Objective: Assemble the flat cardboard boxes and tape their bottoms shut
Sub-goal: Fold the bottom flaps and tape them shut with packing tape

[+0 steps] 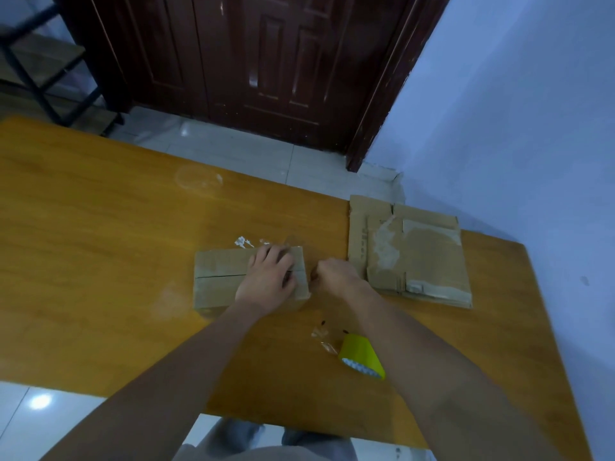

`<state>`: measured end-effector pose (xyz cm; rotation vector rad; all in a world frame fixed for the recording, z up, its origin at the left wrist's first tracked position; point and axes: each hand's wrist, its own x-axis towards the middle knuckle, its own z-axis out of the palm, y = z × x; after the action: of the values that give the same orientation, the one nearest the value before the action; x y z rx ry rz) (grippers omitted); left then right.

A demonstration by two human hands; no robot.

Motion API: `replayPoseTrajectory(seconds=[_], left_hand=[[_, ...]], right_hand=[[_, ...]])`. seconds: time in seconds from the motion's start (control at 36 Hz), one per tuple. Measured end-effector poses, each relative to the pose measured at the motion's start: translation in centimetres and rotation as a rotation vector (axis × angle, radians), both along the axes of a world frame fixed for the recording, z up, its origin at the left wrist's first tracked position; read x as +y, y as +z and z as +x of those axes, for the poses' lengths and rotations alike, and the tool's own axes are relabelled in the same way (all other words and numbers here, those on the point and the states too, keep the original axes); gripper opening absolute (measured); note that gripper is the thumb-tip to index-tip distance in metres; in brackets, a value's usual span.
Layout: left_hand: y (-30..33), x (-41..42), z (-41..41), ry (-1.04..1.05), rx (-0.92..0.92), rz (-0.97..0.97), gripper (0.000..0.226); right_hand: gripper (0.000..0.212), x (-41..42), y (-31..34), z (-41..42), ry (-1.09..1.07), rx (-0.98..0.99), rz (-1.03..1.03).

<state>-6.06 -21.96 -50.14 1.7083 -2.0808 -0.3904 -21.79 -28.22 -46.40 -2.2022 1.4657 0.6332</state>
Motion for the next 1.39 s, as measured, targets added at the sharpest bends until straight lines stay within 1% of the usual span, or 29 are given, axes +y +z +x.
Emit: replayPoseTrajectory(seconds=[0.08,0.14,0.19,0.25,0.31,0.36,0.42,0.47,0.5,0.56,0.58,0.61,0.67,0.69,0.72,0.83,0.92,1.06,1.08,1.14,1.17,1.19,1.31,1.39], left_hand=[[0.3,0.0,0.3,0.000,0.056,0.053,0.030],[0.7,-0.1,0.4,0.010,0.129,0.081,0.021],[1.3,-0.4,0.6,0.025,0.217,0.128,0.018],[2.1,-0.8,1.0,0.053,0.316,0.197,0.019],[2.7,-1.1,1.6,0.123,0.402,0.224,0.019],[3.2,-1.3,2.8,0.249,0.394,0.187,0.019],[3.5,-1.3,4.3,0.424,0.330,0.122,0.022],[3.6,-1.1,6.0,0.603,0.269,0.115,0.028],[3.5,-1.0,6.9,0.689,0.256,0.160,0.031],[3.1,-0.5,8.5,0.849,0.275,0.355,0.042],[2.8,-0.2,9.3,0.911,0.330,0.478,0.048],[2.7,0.0,9.7,0.955,0.446,0.593,0.055],[3.0,0.4,9.6,0.990,0.828,0.772,0.064],[3.4,0.6,9.4,0.997,0.978,0.824,0.064],[3.7,0.7,9.2,1.001,1.050,0.847,0.064],[4.8,0.3,9.6,0.977,1.106,0.820,0.073],[5.2,-0.7,10.3,0.959,1.135,0.732,0.067],[6.8,-2.4,10.4,0.866,1.153,0.587,0.059],[7.0,-2.9,10.4,0.857,1.150,0.552,0.054],[7.3,-3.8,10.5,0.818,1.162,0.494,0.031],[7.3,-4.4,10.5,0.808,1.168,0.478,0.024],[7.4,-4.8,10.4,0.807,1.163,0.461,0.023],[8.3,-6.6,9.3,0.775,1.209,0.413,0.045],[8.9,-7.7,8.2,0.736,1.215,0.432,0.049]], right_hand=[[0.024,-0.2,-0.2,-0.4,-0.059,-0.026,-0.087],[0.023,0.1,-0.3,-0.6,-0.097,-0.054,-0.114],[0.023,0.4,-0.8,-1.0,-0.116,-0.091,-0.164],[0.029,0.7,-1.3,-1.2,-0.114,-0.153,-0.221],[0.037,1.0,-1.3,-1.1,-0.157,-0.264,-0.228],[0.041,1.5,-0.9,-0.6,-0.245,-0.381,-0.203],[0.046,2.1,-0.4,0.0,-0.321,-0.462,-0.150],[0.052,2.7,0.0,0.7,-0.391,-0.521,-0.073],[0.055,3.0,0.3,1.0,-0.431,-0.548,-0.031],[0.061,3.4,0.7,1.7,-0.530,-0.606,0.058],[0.064,3.5,1.0,2.1,-0.584,-0.639,0.106],[0.067,3.7,1.3,2.4,-0.628,-0.667,0.154],[0.070,3.9,2.0,2.9,-0.687,-0.693,0.229],[0.070,3.9,2.2,3.0,-0.715,-0.696,0.246],[0.070,3.9,2.5,3.2,-0.743,-0.700,0.249],[0.075,3.1,2.8,3.4,-0.879,-0.800,0.265],[0.073,2.2,3.5,3.2,-1.016,-0.894,0.259],[0.071,0.7,4.7,3.0,-1.104,-1.071,0.181],[0.069,0.4,4.9,3.0,-1.118,-1.097,0.169],[0.066,-0.2,5.4,2.9,-1.133,-1.136,0.130],[0.065,-0.4,5.7,2.9,-1.137,-1.147,0.113],[0.064,-0.8,5.7,2.9,-1.146,-1.154,0.101],[0.062,-2.2,6.2,2.6,-1.185,-1.158,0.111],[0.058,-3.5,6.0,2.2,-1.183,-1.170,0.105]])
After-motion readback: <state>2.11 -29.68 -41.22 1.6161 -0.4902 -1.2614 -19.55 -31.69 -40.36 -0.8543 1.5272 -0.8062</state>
